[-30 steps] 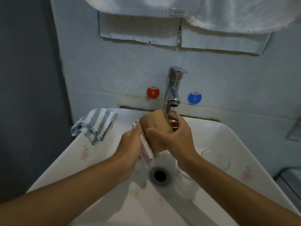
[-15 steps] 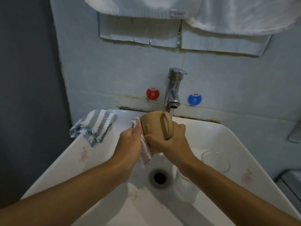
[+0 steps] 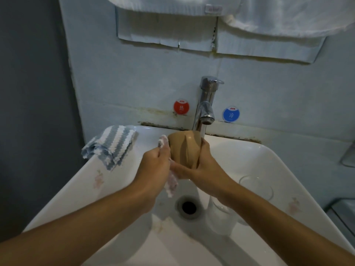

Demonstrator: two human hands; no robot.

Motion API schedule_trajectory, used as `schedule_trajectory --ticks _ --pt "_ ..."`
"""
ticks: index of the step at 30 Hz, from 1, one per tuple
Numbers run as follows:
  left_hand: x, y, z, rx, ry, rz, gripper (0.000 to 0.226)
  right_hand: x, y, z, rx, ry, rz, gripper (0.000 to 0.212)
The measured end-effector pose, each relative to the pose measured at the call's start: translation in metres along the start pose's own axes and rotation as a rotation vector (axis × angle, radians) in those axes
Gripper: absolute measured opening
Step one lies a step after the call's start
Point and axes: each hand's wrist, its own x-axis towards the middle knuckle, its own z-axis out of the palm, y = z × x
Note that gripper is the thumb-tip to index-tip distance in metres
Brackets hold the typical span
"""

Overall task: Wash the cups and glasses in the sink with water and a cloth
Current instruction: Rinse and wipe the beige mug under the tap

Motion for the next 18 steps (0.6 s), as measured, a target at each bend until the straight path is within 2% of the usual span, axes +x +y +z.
schedule_trajectory --ticks 3,6,10,14,16,18 --pt "0.003 0.005 -0.001 -0.021 0.034 0.067 0.084 0.000 0.000 -0.011 0.089 -0.154 0.017 0.104" --pt "-0.001 0.008 -0.001 -0.029 0.046 0.083 0.079 0.000 -0.005 -0.010 0.099 -0.062 -0.018 0.093" --pt "-0.010 0.003 0.000 -0.008 -0.050 0.045 0.076 0.003 0.001 -0.007 0.051 0.065 -0.021 0.123" --pt "-0.006 0.004 0.005 -0.075 0.060 0.083 0.068 0.005 0.004 -0.003 0.058 0.024 0.029 0.127" --pt "-0.005 0.004 0.006 -0.152 0.057 0.133 0.055 0.004 0.004 0.002 0.034 0.007 0.056 0.127" --pt "-0.007 0.003 0.005 -0.134 0.013 0.140 0.052 0.003 0.003 0.006 0.033 0.028 0.076 0.125"
